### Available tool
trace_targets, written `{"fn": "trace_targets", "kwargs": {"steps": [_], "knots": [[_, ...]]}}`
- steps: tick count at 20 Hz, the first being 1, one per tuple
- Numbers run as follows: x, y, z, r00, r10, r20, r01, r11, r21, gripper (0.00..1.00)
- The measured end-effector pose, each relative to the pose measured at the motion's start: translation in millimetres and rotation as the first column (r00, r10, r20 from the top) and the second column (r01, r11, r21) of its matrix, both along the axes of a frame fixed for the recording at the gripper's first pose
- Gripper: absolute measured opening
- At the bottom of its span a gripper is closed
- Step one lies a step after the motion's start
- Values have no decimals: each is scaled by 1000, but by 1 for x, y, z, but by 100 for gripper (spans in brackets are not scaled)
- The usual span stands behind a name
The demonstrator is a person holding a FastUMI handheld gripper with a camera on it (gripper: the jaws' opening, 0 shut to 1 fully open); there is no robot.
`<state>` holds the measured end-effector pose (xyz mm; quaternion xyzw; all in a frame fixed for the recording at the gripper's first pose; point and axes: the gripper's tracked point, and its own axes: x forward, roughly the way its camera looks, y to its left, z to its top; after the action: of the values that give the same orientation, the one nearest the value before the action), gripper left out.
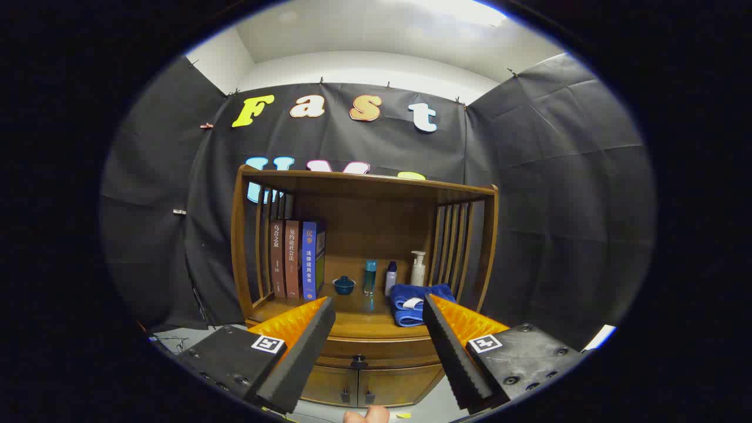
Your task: Pull open the drawer, take out the items inside it, and place them on the countertop above the cabinet.
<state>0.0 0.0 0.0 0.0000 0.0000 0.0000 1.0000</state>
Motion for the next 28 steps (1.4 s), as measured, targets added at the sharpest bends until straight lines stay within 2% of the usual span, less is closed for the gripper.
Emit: {"fn": "trace_targets", "kwargs": {"steps": [9, 16, 22, 28], "knots": [[-5, -4, 3, 1000, -1, -9, 2, 1000, 20, 98], [-3, -11, -13, 999, -5, -47, 7, 998, 58, 98], [-1, -5, -10, 1000, 1, -15, -1, 999, 48, 98], [22, -7, -69, 1000, -23, 14, 22, 999, 49, 98]]}}
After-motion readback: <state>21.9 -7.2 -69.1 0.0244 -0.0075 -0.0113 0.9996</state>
